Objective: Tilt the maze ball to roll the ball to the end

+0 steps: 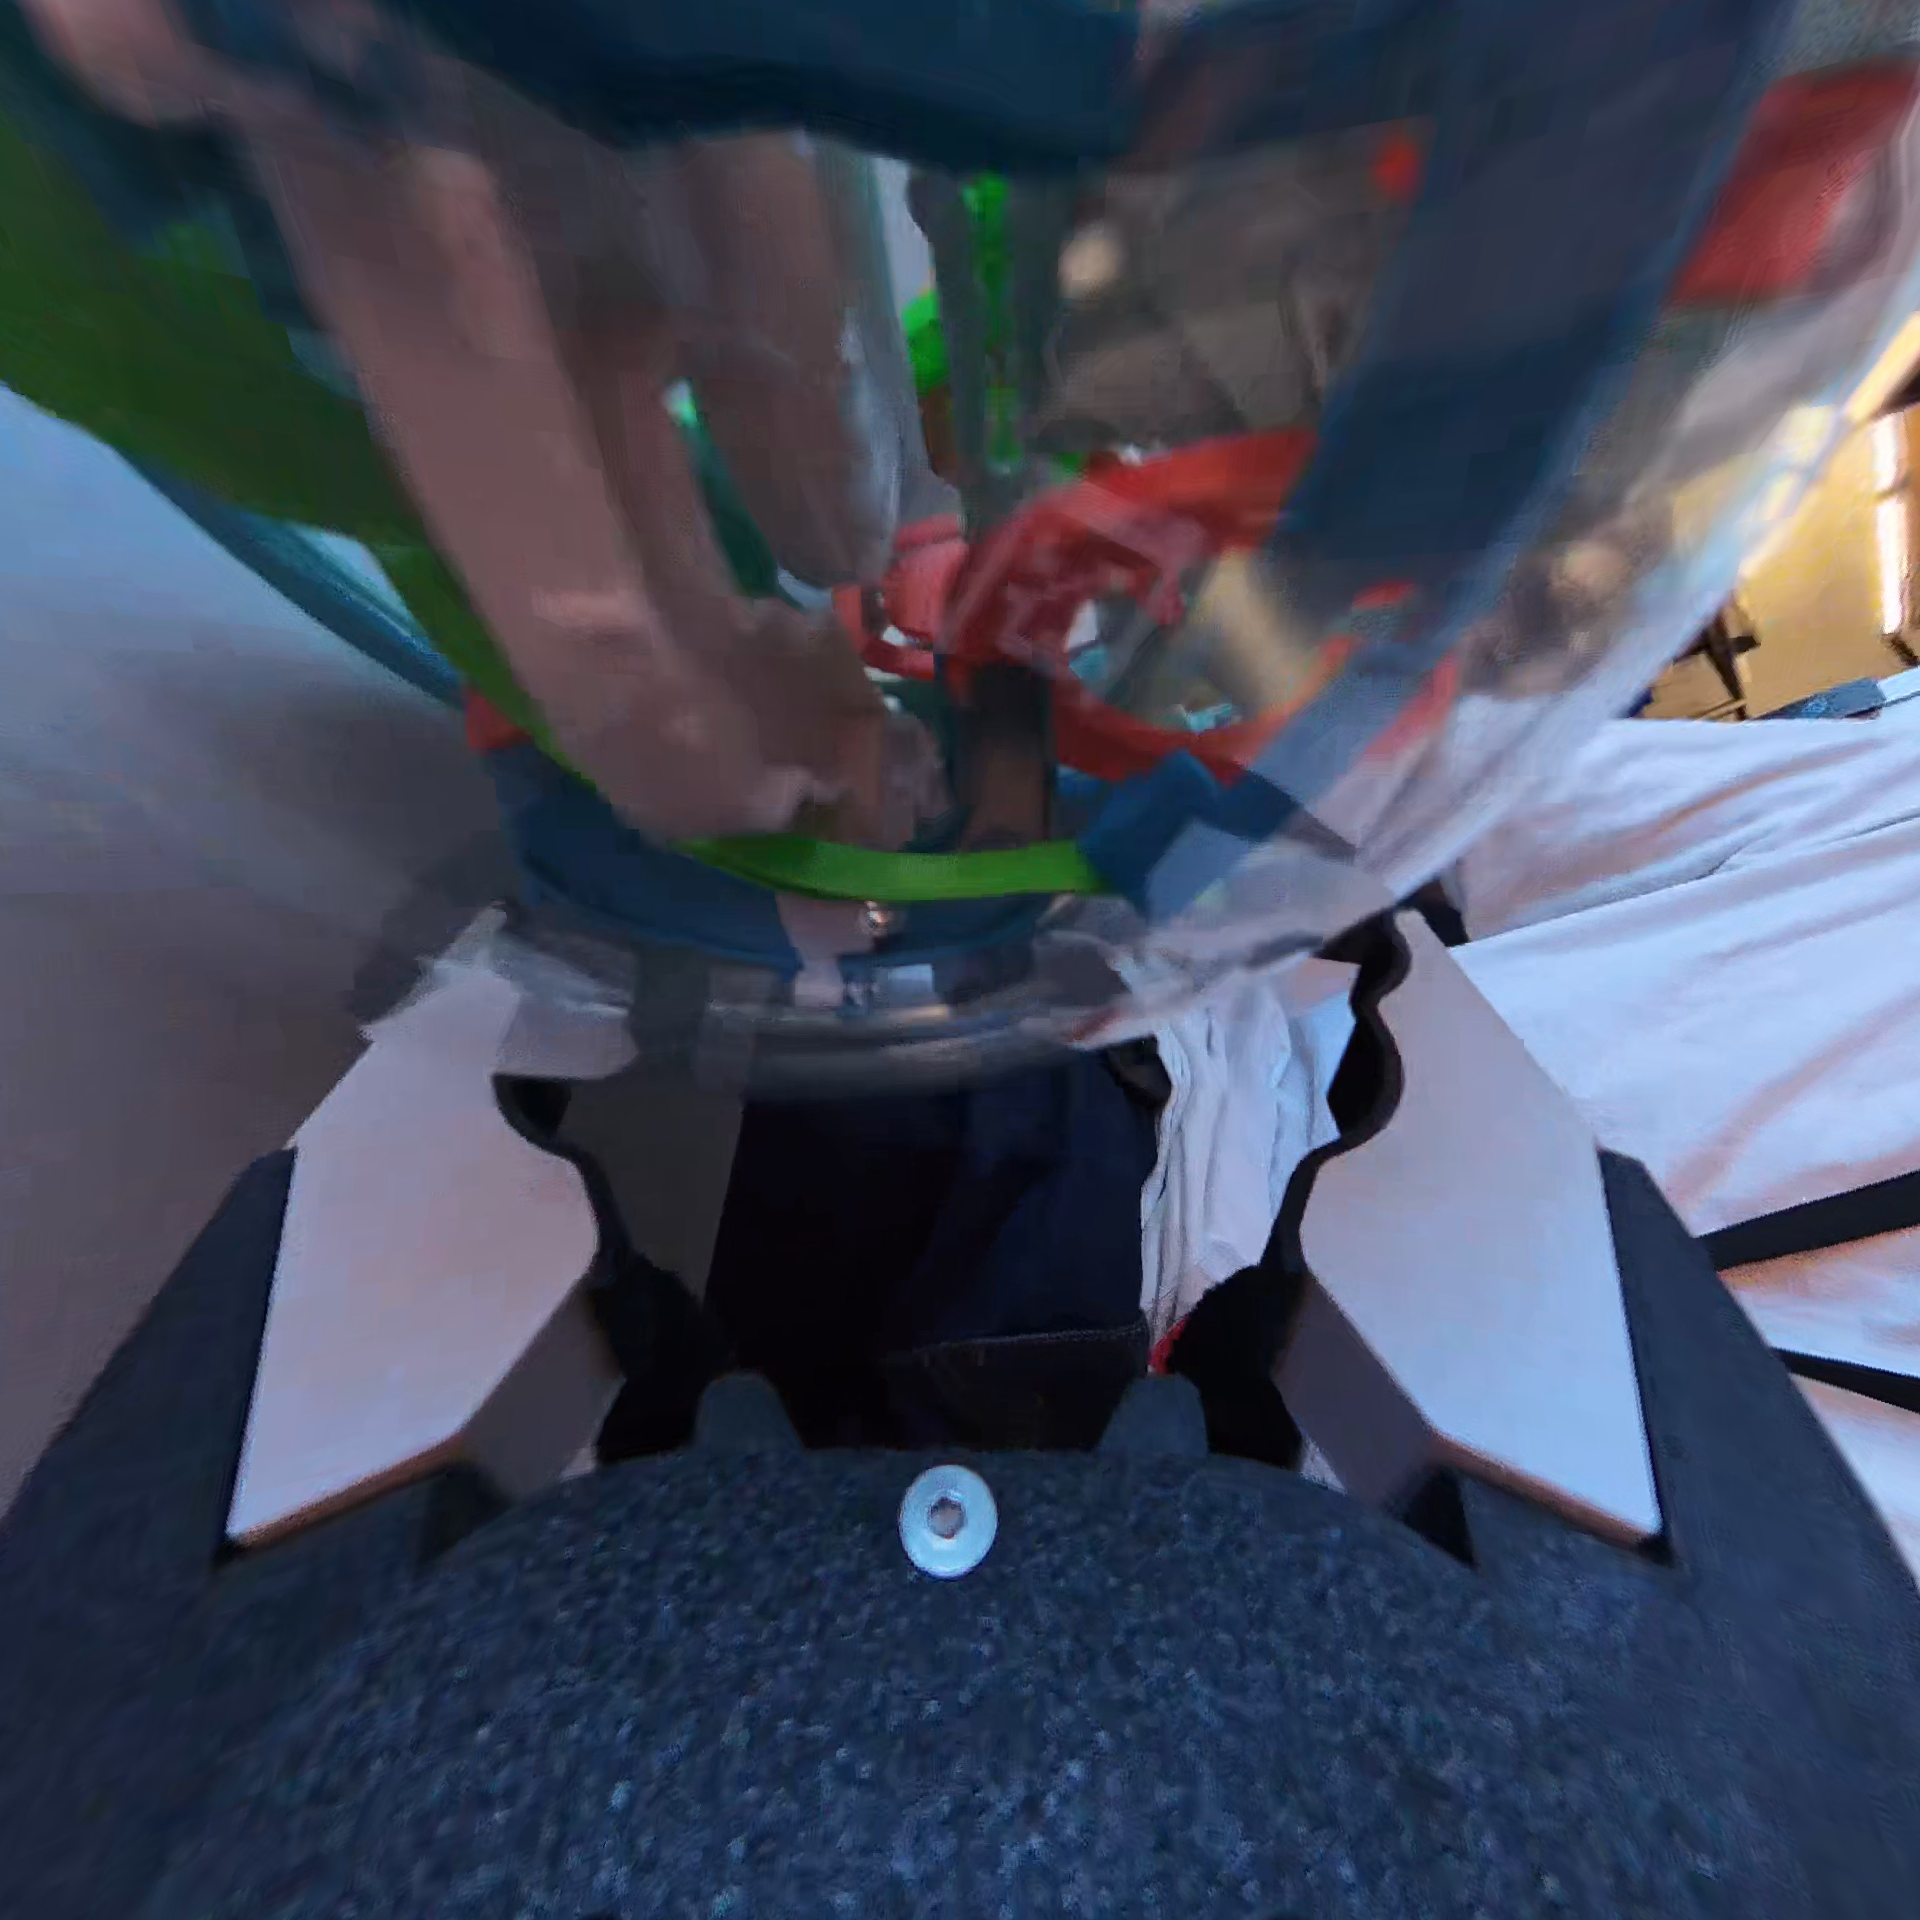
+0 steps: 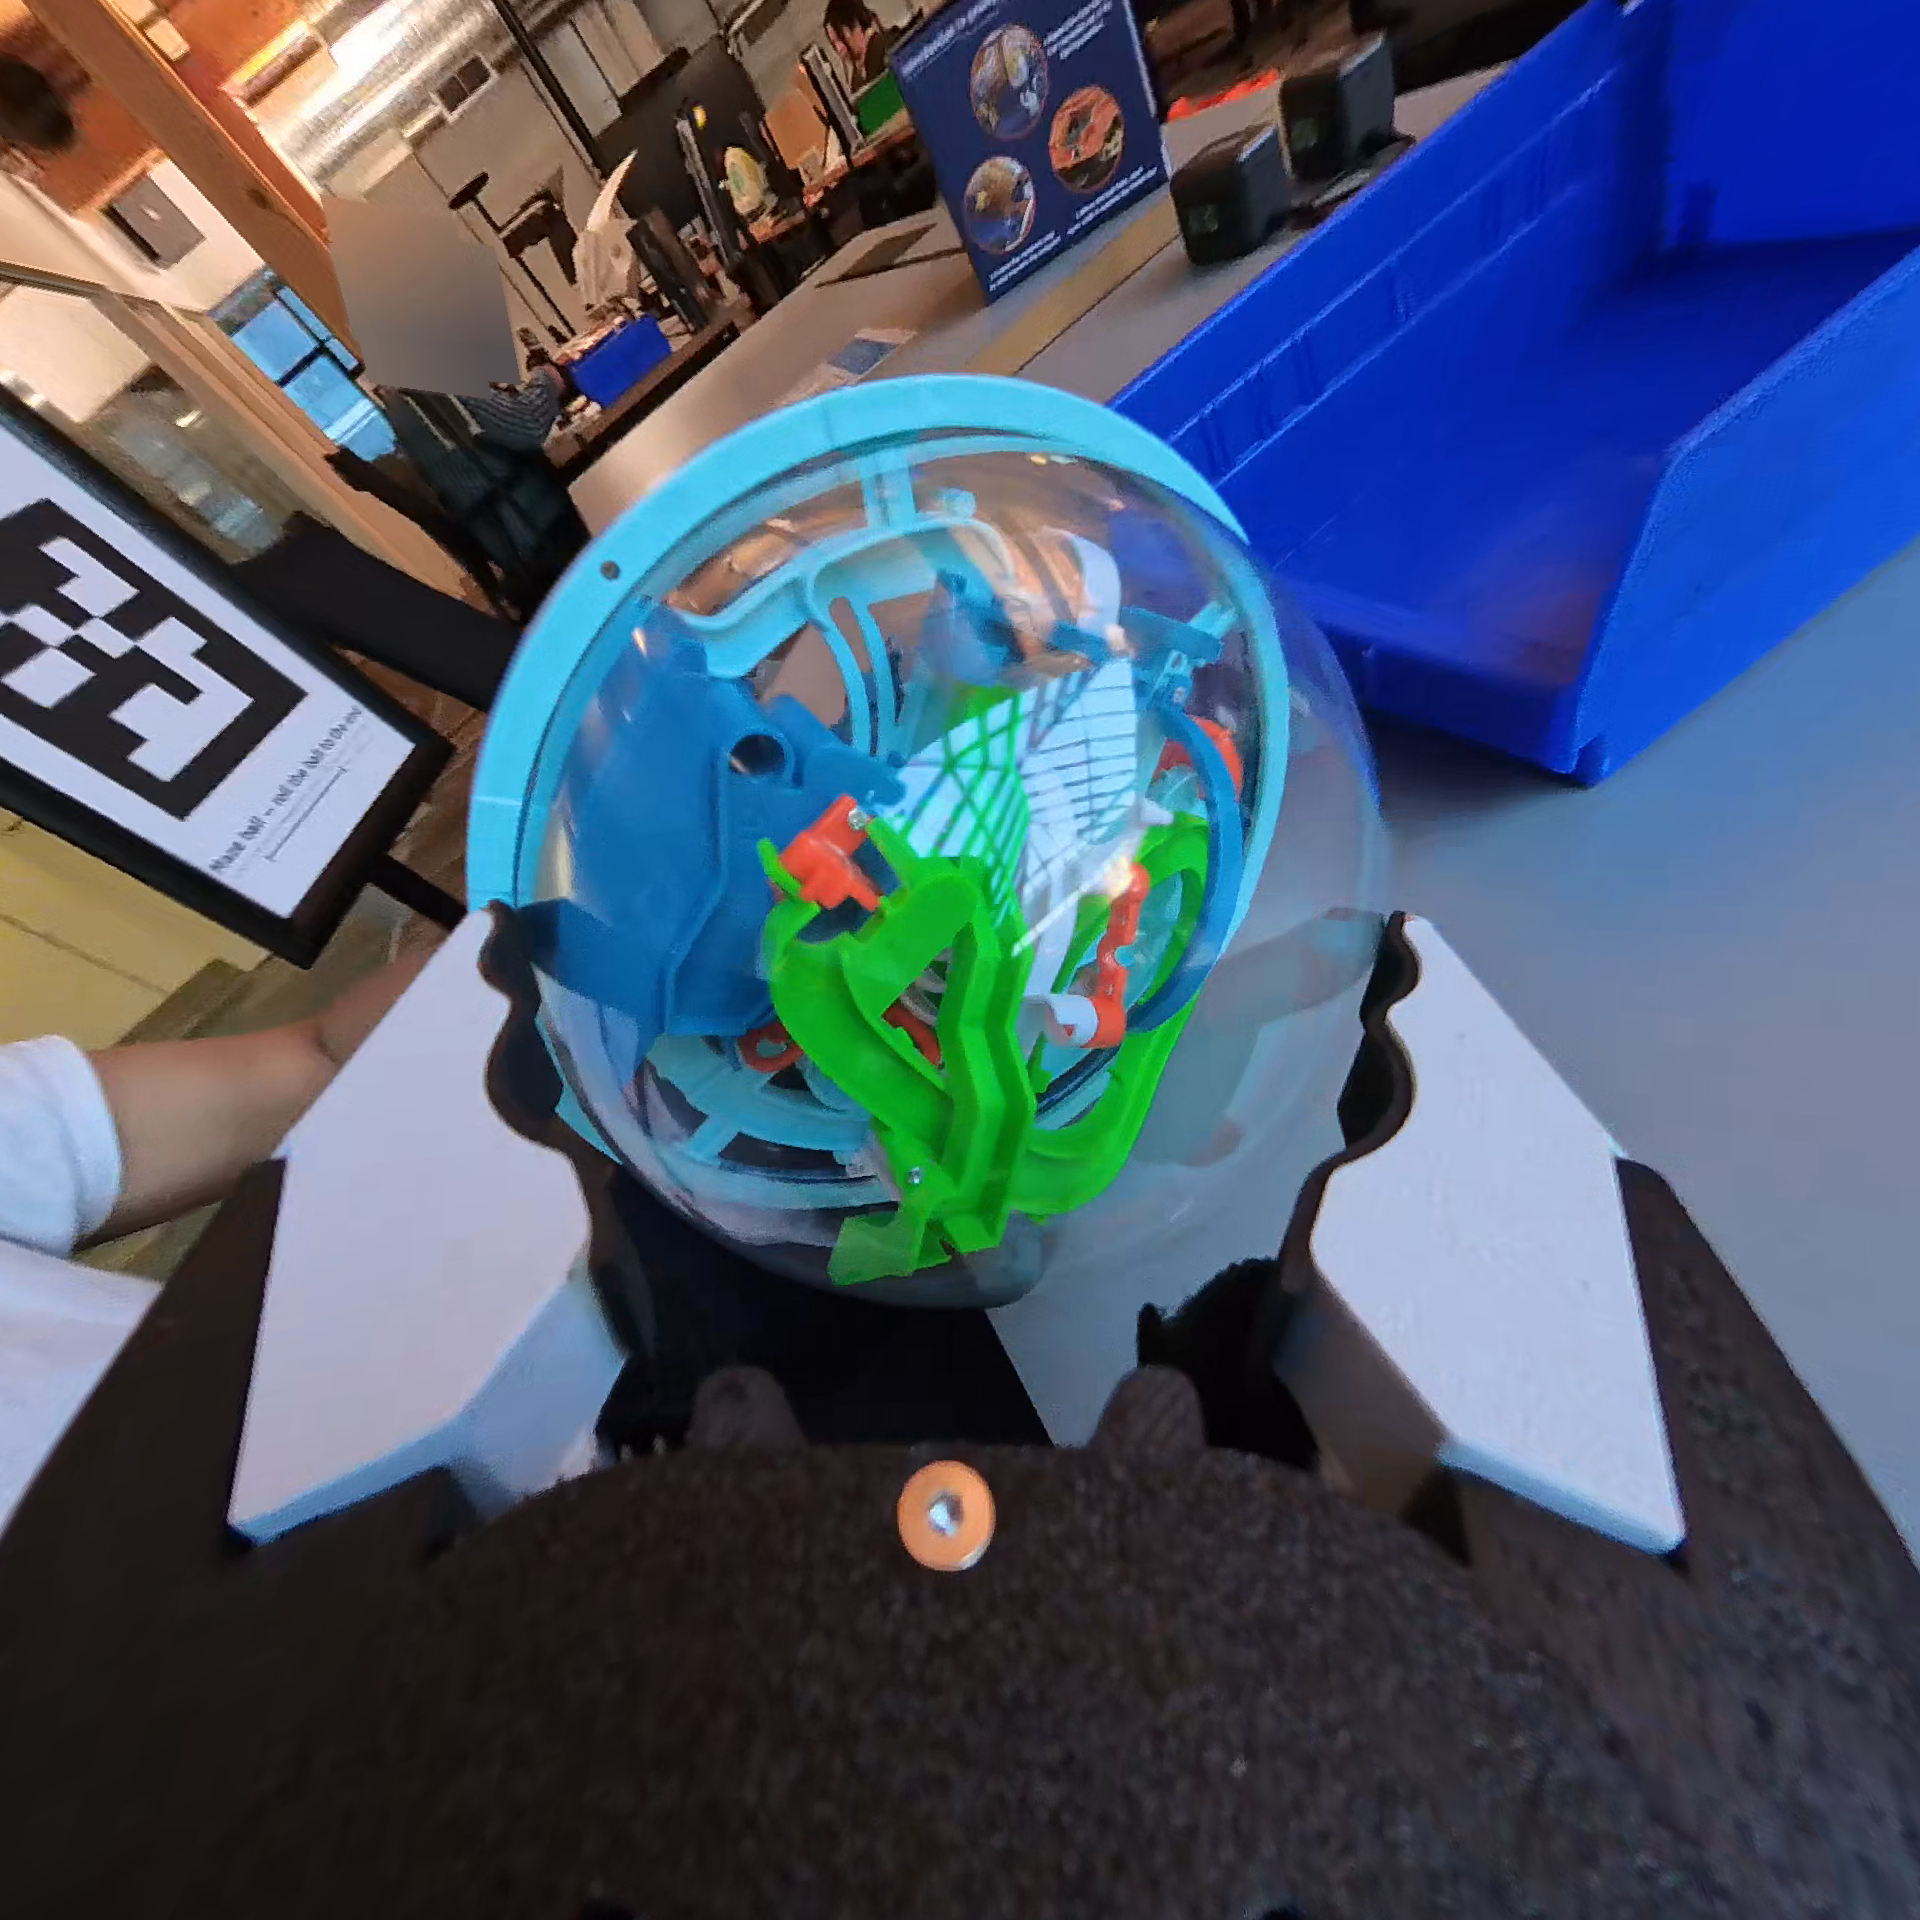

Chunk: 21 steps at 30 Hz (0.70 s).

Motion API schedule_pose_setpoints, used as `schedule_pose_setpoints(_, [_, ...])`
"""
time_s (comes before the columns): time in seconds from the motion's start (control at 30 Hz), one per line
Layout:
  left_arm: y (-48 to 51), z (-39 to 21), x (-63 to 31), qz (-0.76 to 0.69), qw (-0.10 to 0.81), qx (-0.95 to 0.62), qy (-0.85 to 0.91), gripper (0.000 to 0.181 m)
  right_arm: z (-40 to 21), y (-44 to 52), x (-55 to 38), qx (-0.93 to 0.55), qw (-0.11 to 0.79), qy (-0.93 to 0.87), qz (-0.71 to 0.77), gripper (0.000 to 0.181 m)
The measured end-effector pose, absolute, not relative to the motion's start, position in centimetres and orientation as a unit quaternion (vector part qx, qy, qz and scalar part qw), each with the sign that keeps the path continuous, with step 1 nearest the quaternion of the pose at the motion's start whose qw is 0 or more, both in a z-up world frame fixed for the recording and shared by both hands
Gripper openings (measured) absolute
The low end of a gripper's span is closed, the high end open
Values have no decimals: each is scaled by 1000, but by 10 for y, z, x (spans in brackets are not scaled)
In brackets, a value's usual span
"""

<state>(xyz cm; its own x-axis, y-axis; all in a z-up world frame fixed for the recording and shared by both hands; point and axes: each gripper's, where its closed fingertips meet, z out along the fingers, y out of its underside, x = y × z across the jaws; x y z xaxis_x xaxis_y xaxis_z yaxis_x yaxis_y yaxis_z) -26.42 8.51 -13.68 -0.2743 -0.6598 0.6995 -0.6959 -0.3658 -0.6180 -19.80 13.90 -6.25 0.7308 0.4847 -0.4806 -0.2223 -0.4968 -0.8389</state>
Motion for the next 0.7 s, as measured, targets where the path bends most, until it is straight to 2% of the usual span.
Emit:
schedule_pose_setpoints(0.07, [83,-141,-267,545,5,603,-583,150,-66,143,-194,-793,473,-86,375,152])
schedule_pose_setpoints(0.13, [81,-143,-278,521,1,591,-616,138,-67,151,-188,-793,465,-93,382,151])
schedule_pose_setpoints(0.27, [111,-146,-307,441,-54,604,-662,153,-64,166,-187,-791,441,-116,407,150])
schedule_pose_setpoints(0.37, [158,-129,-311,384,-154,601,-684,159,-58,182,-187,-782,431,-137,429,145])
schedule_pose_setpoints(0.5, [199,-88,-285,392,-255,549,-693,159,-39,211,-171,-765,471,-146,416,131])
schedule_pose_setpoints(0.7, [220,-72,-241,428,-278,513,-690,159,-22,192,-137,-735,543,-157,374,137])
